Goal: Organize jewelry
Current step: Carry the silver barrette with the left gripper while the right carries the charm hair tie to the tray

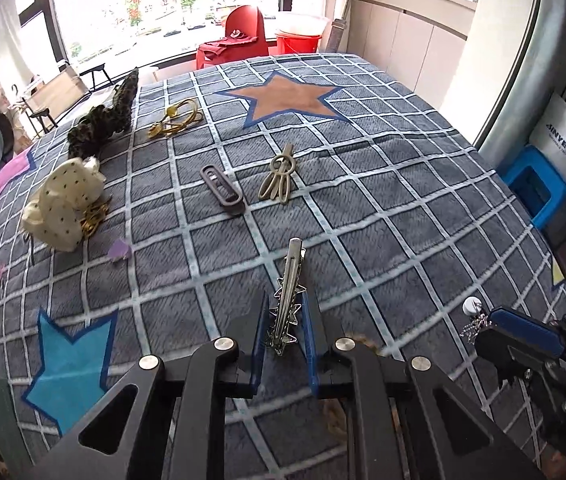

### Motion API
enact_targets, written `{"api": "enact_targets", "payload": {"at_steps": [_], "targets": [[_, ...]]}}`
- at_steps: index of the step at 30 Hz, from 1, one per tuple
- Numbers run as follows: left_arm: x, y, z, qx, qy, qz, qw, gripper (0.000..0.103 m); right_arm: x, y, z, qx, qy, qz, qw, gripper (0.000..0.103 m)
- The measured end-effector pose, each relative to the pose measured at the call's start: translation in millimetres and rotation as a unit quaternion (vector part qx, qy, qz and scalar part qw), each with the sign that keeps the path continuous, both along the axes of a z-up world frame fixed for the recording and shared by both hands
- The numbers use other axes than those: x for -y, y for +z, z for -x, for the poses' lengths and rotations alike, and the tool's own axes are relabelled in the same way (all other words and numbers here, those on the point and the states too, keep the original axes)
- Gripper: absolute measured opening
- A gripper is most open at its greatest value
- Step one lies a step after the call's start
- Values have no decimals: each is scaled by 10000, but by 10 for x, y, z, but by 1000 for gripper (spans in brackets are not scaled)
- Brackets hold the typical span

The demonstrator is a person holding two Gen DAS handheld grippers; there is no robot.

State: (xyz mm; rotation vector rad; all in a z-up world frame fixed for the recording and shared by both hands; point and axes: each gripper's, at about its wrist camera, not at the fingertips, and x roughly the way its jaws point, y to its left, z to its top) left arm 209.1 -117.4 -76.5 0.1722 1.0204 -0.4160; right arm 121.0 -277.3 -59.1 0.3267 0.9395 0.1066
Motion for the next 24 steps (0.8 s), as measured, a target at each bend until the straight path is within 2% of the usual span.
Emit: {"api": "enact_targets", "payload": {"at_steps": [6, 12, 20, 24], "targets": [[-242, 178, 286, 105, 158, 135, 9997, 19, -35, 60, 172, -13, -5, -37, 10000, 22], [-600, 390, 731, 248, 363, 253, 9987, 19, -239, 147, 374, -2, 137, -82, 9999, 22], [-1194, 595, 1328, 414, 842, 362, 9949, 19, -788, 326, 613, 90, 558, -167, 9983, 22], [-1550, 654, 1611, 487, 1127, 295, 9920, 19, -1219, 406, 695, 131, 907, -257, 9955, 22]]}}
